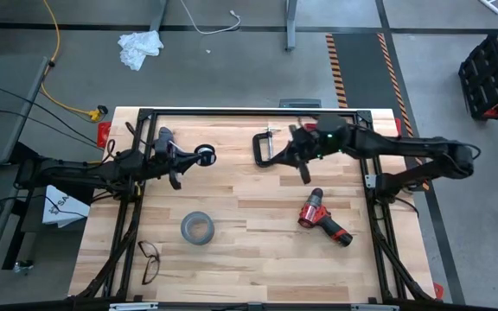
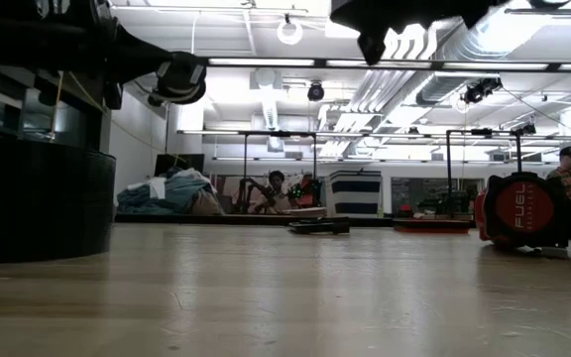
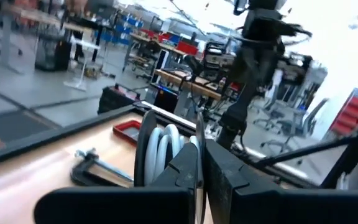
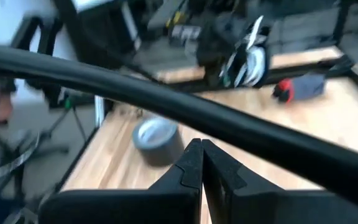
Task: Coil cords
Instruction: Coil the white wire onto the black spool
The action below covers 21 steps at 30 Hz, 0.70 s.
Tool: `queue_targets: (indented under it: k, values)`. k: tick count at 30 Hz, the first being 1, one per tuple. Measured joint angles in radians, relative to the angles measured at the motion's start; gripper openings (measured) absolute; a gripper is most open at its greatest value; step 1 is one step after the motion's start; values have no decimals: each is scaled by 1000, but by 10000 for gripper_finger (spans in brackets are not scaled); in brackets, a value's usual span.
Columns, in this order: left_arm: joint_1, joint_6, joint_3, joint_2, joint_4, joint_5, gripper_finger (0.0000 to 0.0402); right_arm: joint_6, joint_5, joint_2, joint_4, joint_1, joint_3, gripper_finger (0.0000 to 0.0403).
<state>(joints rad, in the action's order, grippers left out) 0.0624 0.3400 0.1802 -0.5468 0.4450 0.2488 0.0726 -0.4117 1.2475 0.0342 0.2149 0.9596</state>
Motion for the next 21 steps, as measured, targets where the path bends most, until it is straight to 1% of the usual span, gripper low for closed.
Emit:
queue_targets:
  k: [2, 4, 7, 9, 11, 14, 16, 18, 21]
  values:
    - [0, -63, 0, 0, 4, -15, 5, 66, 15, -41, -124, 16, -87, 0]
    - [1, -123, -3, 3, 5, -53, 5, 144, 49, -72, -275, 23, -186, 0]
    - [4, -183, -17, 4, 17, -139, 5, 247, 142, -97, -457, 23, -324, 0]
    - [10, -210, -35, 9, 16, -203, 5, 308, 181, -99, -546, 23, -379, 0]
    - [19, -211, -66, 9, 42, -253, 5, 337, 199, -101, -575, 23, -396, 0]
    - [31, -209, -132, 8, 115, -320, 5, 329, 233, -102, -578, 23, -396, 0]
    - [37, -191, -169, 9, 161, -332, 5, 310, 246, -102, -571, 25, -385, 0]
    - [41, -189, -169, 10, 158, -346, 5, 289, 246, -102, -571, 36, -373, 0]
    - [41, -227, -167, 15, 154, -396, 5, 285, 237, -103, -573, 53, -361, 0]
